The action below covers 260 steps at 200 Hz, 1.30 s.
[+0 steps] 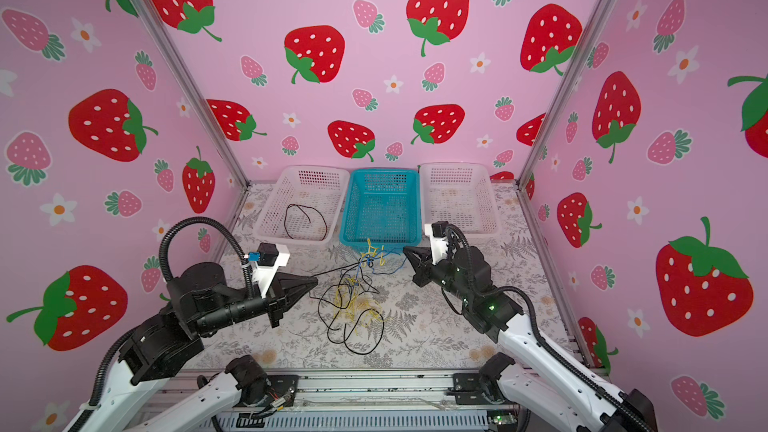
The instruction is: Untangle the cables
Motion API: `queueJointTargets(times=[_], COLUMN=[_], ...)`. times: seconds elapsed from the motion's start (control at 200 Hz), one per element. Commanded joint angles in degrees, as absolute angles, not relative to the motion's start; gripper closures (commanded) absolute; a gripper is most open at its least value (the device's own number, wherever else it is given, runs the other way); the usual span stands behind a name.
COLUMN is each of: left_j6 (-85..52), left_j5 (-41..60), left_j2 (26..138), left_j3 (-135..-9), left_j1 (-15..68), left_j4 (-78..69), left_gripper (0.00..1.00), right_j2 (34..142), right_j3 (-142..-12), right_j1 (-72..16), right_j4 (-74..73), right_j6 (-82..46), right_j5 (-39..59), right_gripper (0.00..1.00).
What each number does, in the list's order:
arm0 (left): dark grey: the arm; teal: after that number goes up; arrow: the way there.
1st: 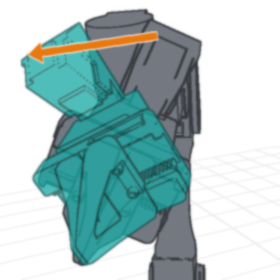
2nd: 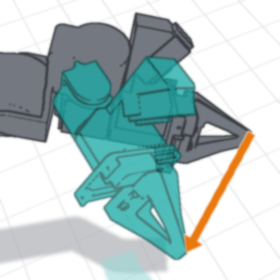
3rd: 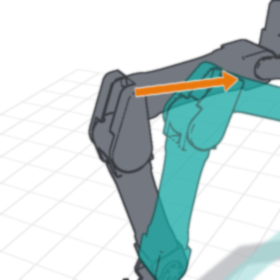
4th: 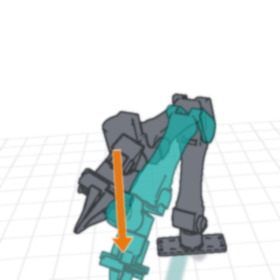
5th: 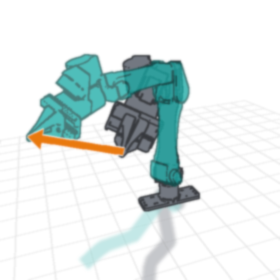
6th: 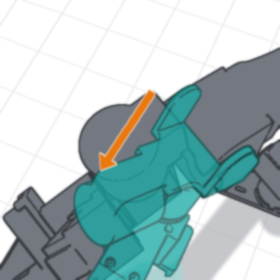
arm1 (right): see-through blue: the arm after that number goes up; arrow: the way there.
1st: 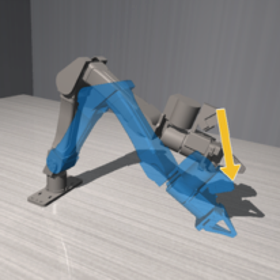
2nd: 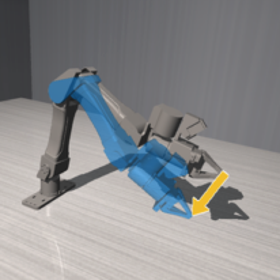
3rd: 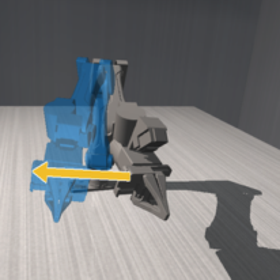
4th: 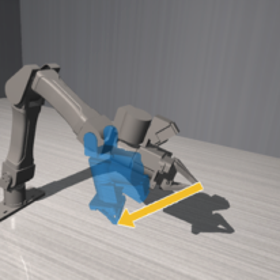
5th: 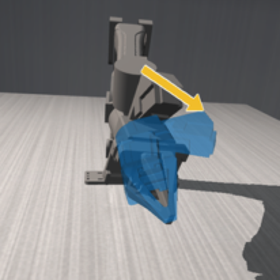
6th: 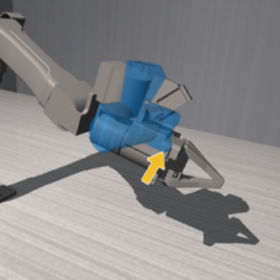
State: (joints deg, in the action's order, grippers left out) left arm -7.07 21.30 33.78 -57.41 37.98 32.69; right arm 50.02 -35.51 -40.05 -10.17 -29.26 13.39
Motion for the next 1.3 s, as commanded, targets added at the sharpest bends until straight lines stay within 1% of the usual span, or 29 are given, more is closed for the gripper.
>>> queueJointTargets(times=[0.0,0.21,0.28,0.345,0.495,0.62,0.635,0.655,0.695,0.73,0.75,0.78,0.83,0.975,1.05,1.296], left_j6=[-10.1,-12.3,-12.5,-12.8,-13.7,-15.7,-16.1,-16.5,-16.8,-17.3,-17.6,-17.5,-17.0,-14.0,-13.6,-16.3], left_j5=[22.7,25.4,26.2,26.8,27.0,30.3,30.8,31.5,32.1,33.0,33.4,33.8,33.8,30.7,29.9,34.8], left_j2=[29.9,30.6,31.3,32.0,33.1,35.5,35.8,36.5,37.5,38.3,38.7,39.1,39.6,39.3,39.4,44.7], left_j3=[-66.3,-73.4,-73.6,-72.2,-65.5,-59.9,-59.3,-58.6,-57.6,-56.8,-56.4,-56.0,-55.8,-56.0,-55.4,-53.2], left_j1=[37.6,37.6,37.6,37.6,37.6,37.6,37.6,37.6,37.6,37.6,37.6,37.6,37.6,37.6,37.6,37.6], left_j4=[28.7,27.0,27.4,27.5,25.6,22.4,21.9,21.2,20.6,19.9,19.3,19.0,19.3,22.1,21.7,14.7], left_gripper=[1.00,1.00,1.00,1.00,1.00,1.00,0.96,0.86,0.72,0.56,0.49,0.42,0.34,0.23,0.17,0.16], right_j2=[54.3,58.6,57.5,55.1,48.9,46.1,45.9,45.8,45.6,45.7,45.7,45.9,46.0,45.7,45.8,49.9], right_j3=[-31.2,-28.2,-27.7,-27.1,-27.8,-28.6,-28.8,-29.1,-29.6,-30.0,-30.2,-30.6,-31.1,-31.8,-31.4,-30.7], right_j1=[-34.1,-31.4,-31.4,-31.4,-31.4,-31.6,-31.6,-31.7,-31.8,-32.0,-32.2,-32.3,-32.6,-32.9,-33.1,-35.3], right_j4=[-8.1,-9.9,-12.2,-15.1,-17.0,-18.8,-19.0,-19.0,-19.0,-19.3,-19.4,-19.4,-19.5,-20.7,-23.1,-31.9], right_j6=[-33.2,-34.6,-33.7,-33.5,-32.0,-32.2,-32.3,-32.5,-32.7,-32.8,-32.8,-32.6,-32.3,-30.2,-30.0,-31.9], right_j5=[5.3,7.4,11.0,14.6,18.1,21.6,21.7,21.8,21.9,22.3,22.4,22.4,22.7,24.5,28.2,41.1], right_gripper=[1.00,1.00,1.00,1.00,1.00,1.00,1.00,1.00,1.00,1.00,1.00,1.00,1.00,1.00,1.00,1.00])
